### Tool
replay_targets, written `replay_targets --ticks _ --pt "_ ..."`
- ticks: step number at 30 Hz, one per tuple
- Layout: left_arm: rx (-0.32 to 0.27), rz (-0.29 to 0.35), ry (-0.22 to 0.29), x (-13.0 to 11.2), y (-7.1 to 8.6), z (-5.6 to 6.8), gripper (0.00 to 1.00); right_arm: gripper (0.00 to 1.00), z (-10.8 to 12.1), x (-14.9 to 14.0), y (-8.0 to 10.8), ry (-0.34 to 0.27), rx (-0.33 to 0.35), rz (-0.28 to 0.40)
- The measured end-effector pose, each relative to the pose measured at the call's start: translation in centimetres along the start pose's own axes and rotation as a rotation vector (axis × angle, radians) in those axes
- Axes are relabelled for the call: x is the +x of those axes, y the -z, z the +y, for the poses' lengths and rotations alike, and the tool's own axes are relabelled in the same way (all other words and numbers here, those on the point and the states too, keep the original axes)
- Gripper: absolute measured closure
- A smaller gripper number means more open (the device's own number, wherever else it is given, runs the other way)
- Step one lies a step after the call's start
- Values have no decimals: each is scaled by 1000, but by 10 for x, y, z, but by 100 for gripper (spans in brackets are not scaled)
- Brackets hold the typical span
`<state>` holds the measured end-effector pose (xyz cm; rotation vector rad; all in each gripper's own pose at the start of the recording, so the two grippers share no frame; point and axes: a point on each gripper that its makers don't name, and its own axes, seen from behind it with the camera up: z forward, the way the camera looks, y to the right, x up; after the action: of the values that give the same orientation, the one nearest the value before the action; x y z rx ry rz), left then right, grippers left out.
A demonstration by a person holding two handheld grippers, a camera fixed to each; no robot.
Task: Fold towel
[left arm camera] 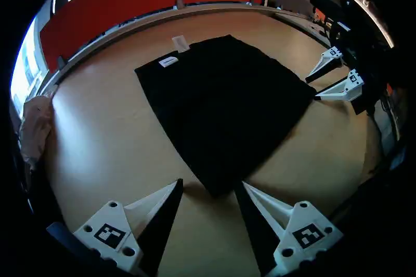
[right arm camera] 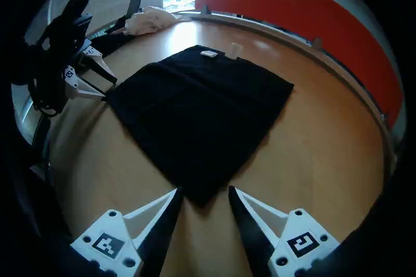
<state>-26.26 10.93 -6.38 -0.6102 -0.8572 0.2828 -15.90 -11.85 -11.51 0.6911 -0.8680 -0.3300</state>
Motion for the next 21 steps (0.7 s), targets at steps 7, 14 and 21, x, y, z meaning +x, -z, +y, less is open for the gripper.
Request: replay_targets --ticks 7,14,21 --pt "10 1 -4 0 0 3 33 46 -3 0 1 8 6 1" --pt "9 -2 -5 0 -2 6 57 64 -5 2 -1 10 9 0" --pt "27 0 7 1 -2 5 82 80 -7 2 -3 4 9 -1"
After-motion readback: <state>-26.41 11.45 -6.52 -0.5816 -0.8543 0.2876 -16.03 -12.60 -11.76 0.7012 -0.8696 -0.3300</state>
